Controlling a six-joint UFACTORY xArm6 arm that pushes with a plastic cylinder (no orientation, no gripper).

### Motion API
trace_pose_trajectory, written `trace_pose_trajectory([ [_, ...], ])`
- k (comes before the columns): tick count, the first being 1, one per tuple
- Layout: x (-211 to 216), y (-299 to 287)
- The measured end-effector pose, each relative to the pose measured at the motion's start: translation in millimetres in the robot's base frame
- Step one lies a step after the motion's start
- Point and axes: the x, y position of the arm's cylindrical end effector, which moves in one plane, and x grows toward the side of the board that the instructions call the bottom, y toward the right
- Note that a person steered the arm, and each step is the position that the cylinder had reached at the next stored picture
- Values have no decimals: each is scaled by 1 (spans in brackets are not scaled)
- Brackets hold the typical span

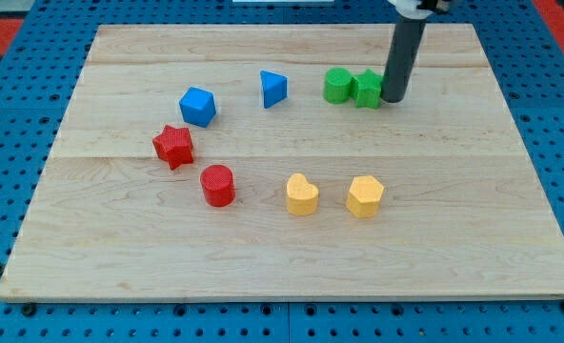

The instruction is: Move the arm to the left of the red star

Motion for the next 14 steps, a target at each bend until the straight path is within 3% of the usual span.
trace_pose_trajectory([
  [2, -12, -8],
  [11, 18, 21],
  [12, 59, 32],
  [13, 170, 66],
  [14, 278, 61],
])
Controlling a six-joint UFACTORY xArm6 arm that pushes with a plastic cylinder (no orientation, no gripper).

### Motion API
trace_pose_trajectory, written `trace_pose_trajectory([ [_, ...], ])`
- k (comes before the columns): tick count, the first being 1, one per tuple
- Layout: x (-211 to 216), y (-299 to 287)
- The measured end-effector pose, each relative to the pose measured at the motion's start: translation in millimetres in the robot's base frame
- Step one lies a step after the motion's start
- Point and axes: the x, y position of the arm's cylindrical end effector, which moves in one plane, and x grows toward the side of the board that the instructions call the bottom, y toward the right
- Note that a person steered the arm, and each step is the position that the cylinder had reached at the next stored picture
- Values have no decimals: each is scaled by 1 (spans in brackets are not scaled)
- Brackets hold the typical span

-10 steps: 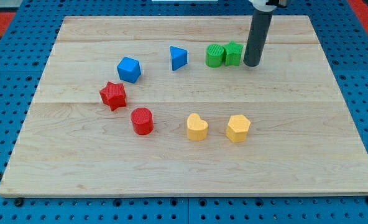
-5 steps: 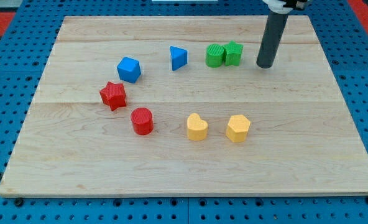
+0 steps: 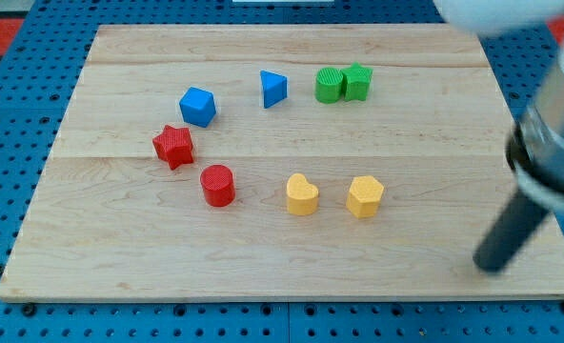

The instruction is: Move the arm to the left of the red star

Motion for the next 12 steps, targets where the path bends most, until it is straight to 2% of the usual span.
trace_pose_trajectory([
  [5, 2, -85],
  [7, -3, -212],
  [8, -42, -307],
  [9, -94, -373],
  [10, -137, -414],
  [11, -161, -427],
  [12, -163, -423],
])
